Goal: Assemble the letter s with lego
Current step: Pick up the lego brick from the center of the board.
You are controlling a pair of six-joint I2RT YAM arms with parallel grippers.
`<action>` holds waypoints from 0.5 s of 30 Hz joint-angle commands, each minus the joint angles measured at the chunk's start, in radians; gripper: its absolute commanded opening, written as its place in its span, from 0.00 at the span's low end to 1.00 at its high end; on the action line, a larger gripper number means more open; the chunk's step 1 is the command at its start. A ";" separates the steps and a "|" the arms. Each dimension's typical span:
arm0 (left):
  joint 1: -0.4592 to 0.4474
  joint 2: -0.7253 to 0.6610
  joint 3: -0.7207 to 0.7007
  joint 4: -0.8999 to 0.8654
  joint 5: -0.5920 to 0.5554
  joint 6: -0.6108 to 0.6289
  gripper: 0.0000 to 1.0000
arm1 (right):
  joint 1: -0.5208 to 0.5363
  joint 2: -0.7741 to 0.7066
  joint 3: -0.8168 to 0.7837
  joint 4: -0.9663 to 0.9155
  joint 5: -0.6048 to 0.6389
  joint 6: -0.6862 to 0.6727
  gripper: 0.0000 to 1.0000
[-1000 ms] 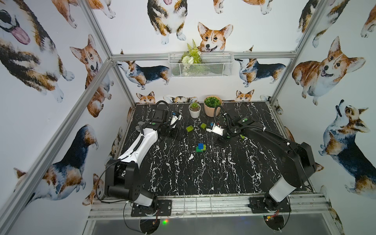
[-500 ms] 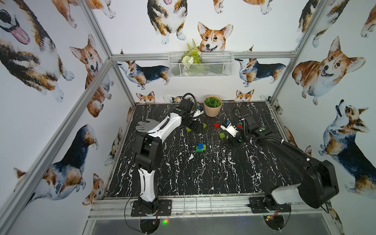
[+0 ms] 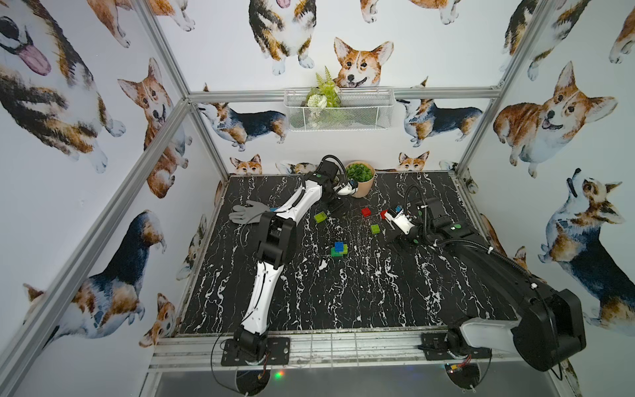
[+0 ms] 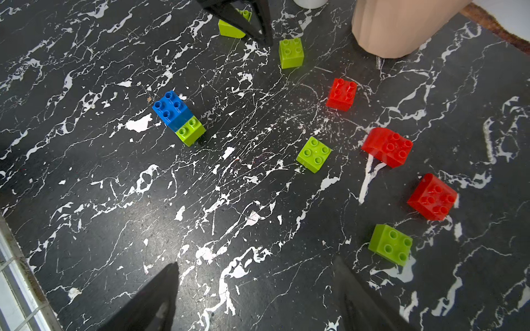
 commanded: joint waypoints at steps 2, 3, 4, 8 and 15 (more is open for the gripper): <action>-0.016 0.056 0.060 -0.044 0.005 0.095 0.96 | -0.005 0.009 -0.009 0.031 -0.010 0.007 0.86; -0.020 0.071 0.080 -0.055 0.007 0.120 0.96 | -0.005 0.012 -0.009 0.030 -0.011 0.005 0.87; -0.021 0.084 0.095 -0.055 -0.004 0.134 0.96 | -0.005 0.017 -0.010 0.030 -0.008 0.004 0.87; -0.021 0.120 0.137 -0.076 -0.015 0.211 0.95 | -0.004 0.025 -0.008 0.022 -0.007 -0.004 0.87; -0.017 0.144 0.141 -0.058 0.009 0.283 0.94 | -0.005 0.032 -0.007 0.021 -0.019 -0.006 0.87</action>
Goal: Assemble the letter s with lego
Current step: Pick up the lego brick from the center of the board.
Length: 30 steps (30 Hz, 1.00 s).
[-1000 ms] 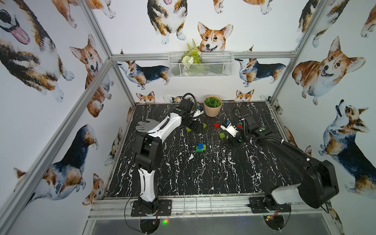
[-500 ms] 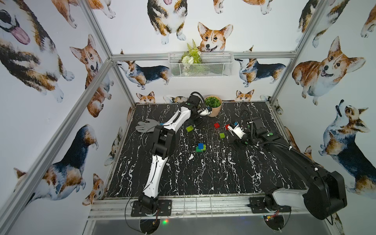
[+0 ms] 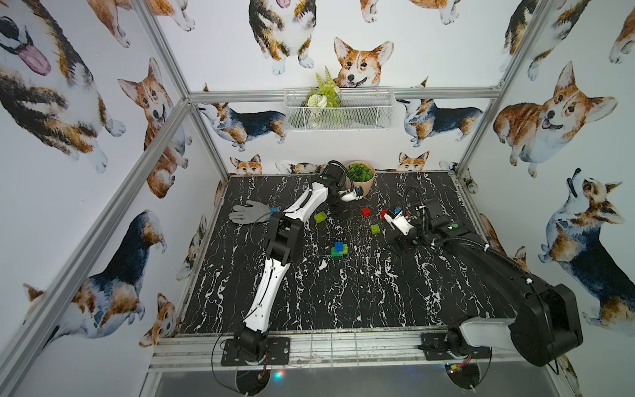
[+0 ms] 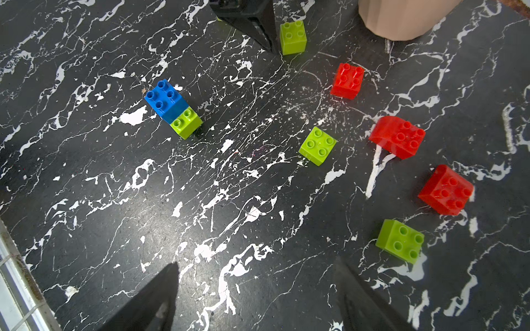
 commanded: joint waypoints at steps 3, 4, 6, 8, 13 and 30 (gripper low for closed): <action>0.003 0.022 0.019 -0.021 0.040 0.101 0.93 | 0.000 0.004 0.000 0.015 -0.022 -0.004 0.87; 0.002 0.024 0.022 -0.023 0.041 0.109 0.93 | 0.000 0.003 0.000 0.014 -0.023 -0.004 0.86; 0.004 0.030 0.028 -0.028 0.043 0.118 0.92 | 0.001 0.001 -0.002 0.012 -0.030 -0.002 0.87; 0.007 0.036 0.035 -0.032 0.057 0.121 0.92 | 0.000 0.004 -0.003 0.013 -0.035 0.000 0.87; 0.008 0.060 0.057 -0.043 0.088 0.115 0.89 | 0.000 0.006 -0.001 0.008 -0.040 -0.001 0.87; 0.007 0.121 0.109 -0.110 0.136 0.040 0.78 | 0.001 0.016 -0.007 0.009 -0.065 0.009 0.87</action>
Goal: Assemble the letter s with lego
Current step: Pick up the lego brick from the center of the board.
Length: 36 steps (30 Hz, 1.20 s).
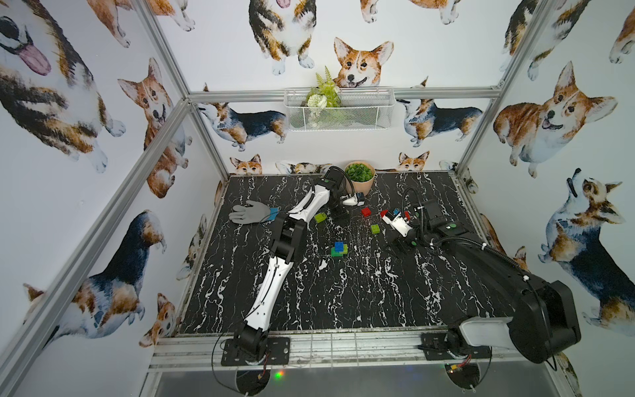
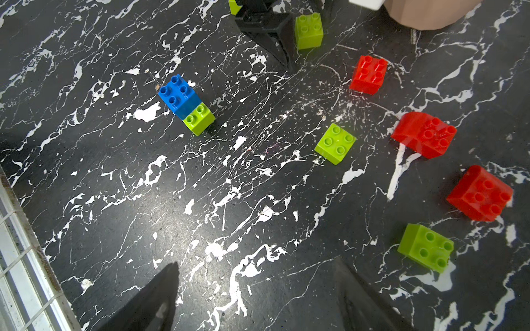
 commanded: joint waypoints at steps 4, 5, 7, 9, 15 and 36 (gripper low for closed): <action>0.000 -0.003 0.009 -0.073 0.022 -0.019 0.73 | 0.001 -0.003 0.001 0.010 -0.022 0.009 0.87; 0.000 -0.004 0.009 -0.083 0.019 -0.024 0.72 | 0.000 -0.005 0.000 0.009 -0.022 0.009 0.87; -0.003 -0.007 0.008 -0.109 0.000 -0.031 0.68 | 0.001 -0.007 0.003 0.006 -0.023 0.008 0.87; -0.005 -0.023 -0.002 -0.134 -0.016 -0.043 0.67 | 0.001 -0.010 0.003 0.004 -0.024 0.008 0.87; -0.004 -0.116 -0.143 -0.080 -0.007 -0.057 0.67 | 0.001 -0.015 0.002 0.004 -0.025 0.008 0.87; -0.015 -0.062 -0.082 -0.063 -0.079 -0.169 0.56 | 0.001 -0.021 0.005 0.005 -0.024 0.008 0.87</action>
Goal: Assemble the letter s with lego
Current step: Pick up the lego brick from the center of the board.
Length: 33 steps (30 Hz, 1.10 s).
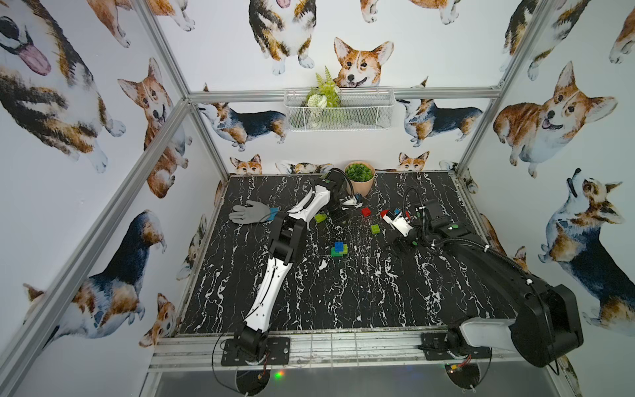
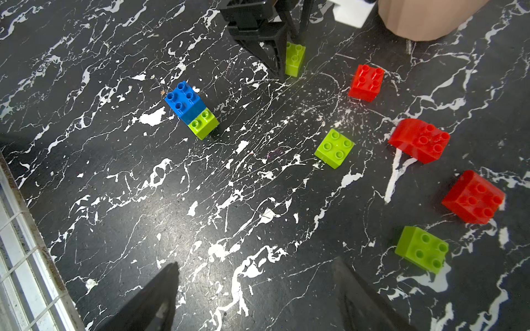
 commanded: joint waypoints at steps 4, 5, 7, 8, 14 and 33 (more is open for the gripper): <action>-0.006 0.007 0.021 -0.017 -0.026 -0.051 0.51 | 0.001 0.001 0.004 0.007 -0.018 0.009 0.86; -0.007 0.010 0.023 -0.018 -0.028 -0.054 0.50 | 0.000 0.001 0.004 0.007 -0.019 0.008 0.86; -0.011 0.013 0.022 -0.019 -0.043 -0.056 0.49 | 0.001 -0.002 0.002 0.007 -0.020 0.010 0.87; -0.013 0.015 0.021 -0.021 -0.047 -0.055 0.49 | 0.001 -0.005 0.002 0.006 -0.020 0.012 0.87; -0.022 0.020 0.023 -0.021 -0.054 -0.060 0.49 | 0.001 -0.006 0.005 0.006 -0.018 0.012 0.87; -0.026 -0.192 -0.065 -0.192 0.041 0.148 0.24 | 0.001 -0.015 -0.020 0.028 -0.073 0.045 0.87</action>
